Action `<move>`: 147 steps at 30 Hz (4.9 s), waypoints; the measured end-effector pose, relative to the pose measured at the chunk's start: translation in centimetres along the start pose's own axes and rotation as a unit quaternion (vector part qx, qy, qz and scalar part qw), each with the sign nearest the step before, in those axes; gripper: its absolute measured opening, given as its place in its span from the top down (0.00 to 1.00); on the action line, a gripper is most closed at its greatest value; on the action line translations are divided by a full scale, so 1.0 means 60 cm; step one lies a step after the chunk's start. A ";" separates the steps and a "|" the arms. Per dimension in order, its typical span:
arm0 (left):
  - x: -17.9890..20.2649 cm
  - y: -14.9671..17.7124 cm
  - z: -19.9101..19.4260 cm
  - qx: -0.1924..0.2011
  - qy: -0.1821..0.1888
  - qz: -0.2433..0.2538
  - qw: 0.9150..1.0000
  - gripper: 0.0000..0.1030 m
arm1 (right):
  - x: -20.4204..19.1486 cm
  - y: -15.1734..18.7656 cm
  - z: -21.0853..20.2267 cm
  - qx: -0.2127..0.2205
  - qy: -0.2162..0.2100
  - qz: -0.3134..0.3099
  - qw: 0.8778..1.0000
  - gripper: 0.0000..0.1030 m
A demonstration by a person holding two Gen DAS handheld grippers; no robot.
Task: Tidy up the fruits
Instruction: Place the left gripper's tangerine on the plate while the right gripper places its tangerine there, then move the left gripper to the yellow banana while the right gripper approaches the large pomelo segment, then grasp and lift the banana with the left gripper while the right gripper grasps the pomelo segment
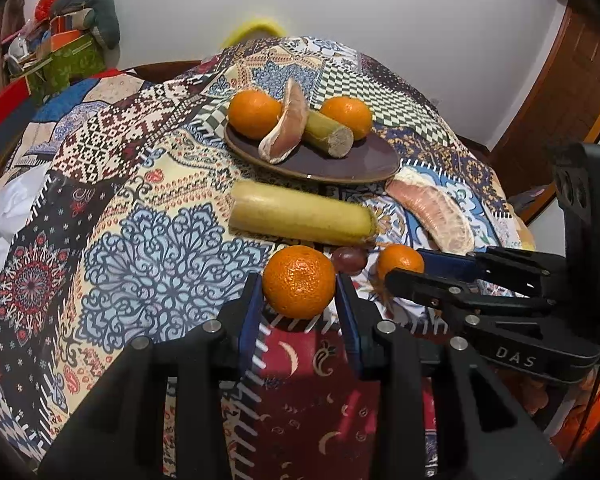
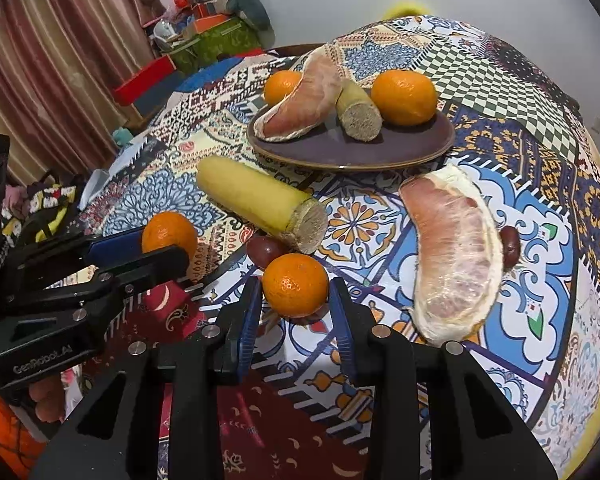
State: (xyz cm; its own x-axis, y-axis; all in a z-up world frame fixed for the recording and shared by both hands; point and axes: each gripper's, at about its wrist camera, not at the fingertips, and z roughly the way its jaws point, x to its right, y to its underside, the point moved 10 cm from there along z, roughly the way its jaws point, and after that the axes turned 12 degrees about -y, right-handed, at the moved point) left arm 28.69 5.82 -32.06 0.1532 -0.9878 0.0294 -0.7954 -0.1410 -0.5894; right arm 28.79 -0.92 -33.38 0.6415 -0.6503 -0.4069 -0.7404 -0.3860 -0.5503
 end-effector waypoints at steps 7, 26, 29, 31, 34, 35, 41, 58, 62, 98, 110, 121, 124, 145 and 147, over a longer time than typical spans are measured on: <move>0.012 -0.043 -0.007 0.025 0.005 0.004 1.000 0.65 | 0.012 -0.032 -0.041 0.036 0.016 -0.010 0.999 0.69; 0.034 -0.185 0.008 0.085 0.003 0.009 0.996 0.65 | 0.080 -0.163 -0.114 0.128 0.044 -0.019 0.991 0.69; 0.040 -0.202 0.020 0.090 -0.002 0.013 0.996 0.65 | 0.093 -0.178 -0.108 0.129 0.046 -0.019 0.990 0.69; 0.044 -0.208 0.032 0.089 -0.002 0.014 0.996 0.65 | 0.101 -0.185 -0.100 0.126 0.049 -0.021 0.991 0.69; 0.050 -0.210 0.056 0.080 -0.004 0.015 0.997 0.65 | 0.110 -0.193 -0.088 0.117 0.051 -0.028 0.991 0.69; 0.051 -0.209 0.065 0.075 -0.006 0.018 0.997 0.65 | 0.113 -0.194 -0.083 0.114 0.053 -0.033 0.992 0.69; 0.061 -0.195 0.108 0.046 -0.009 0.030 0.998 0.65 | 0.126 -0.192 -0.049 0.088 0.042 -0.035 0.995 0.69; 0.070 -0.195 0.118 0.044 -0.007 0.036 0.998 0.64 | 0.144 -0.173 -0.009 0.043 0.041 -0.031 0.998 0.63; 0.071 -0.190 0.101 0.048 -0.002 0.035 0.998 0.62 | 0.134 -0.176 -0.021 0.052 0.045 -0.036 0.997 0.59; 0.057 -0.047 0.120 -0.041 -0.053 -0.032 0.997 0.25 | 0.116 0.002 -0.086 0.021 0.063 0.010 0.998 0.56; 0.038 -0.050 0.078 -0.010 -0.013 -0.042 0.999 0.67 | 0.111 0.011 -0.061 0.014 0.070 0.003 0.997 0.48; -0.042 -0.031 0.034 -0.004 -0.053 -0.047 0.997 0.83 | 0.108 0.014 -0.064 0.016 0.066 0.009 0.998 0.48; -0.085 -0.022 0.033 -0.008 -0.071 -0.068 0.995 0.83 | 0.105 0.017 -0.063 0.015 0.067 0.007 0.998 0.48; -0.061 -0.076 0.084 0.000 -0.099 -0.033 0.995 0.61 | 0.130 -0.010 -0.043 0.013 0.095 -0.009 0.995 0.51; -0.063 -0.073 0.095 -0.006 -0.085 -0.044 0.995 0.63 | 0.130 -0.008 -0.045 0.017 0.094 -0.010 0.995 0.52</move>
State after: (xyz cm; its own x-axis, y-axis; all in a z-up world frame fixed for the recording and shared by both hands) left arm 34.94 10.56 -34.17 0.3188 -0.9461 -0.0576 -0.7817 -0.2281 -0.5805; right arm 33.60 -7.56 -34.30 0.6039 -0.7555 -0.2539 -0.7193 -0.3794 -0.5820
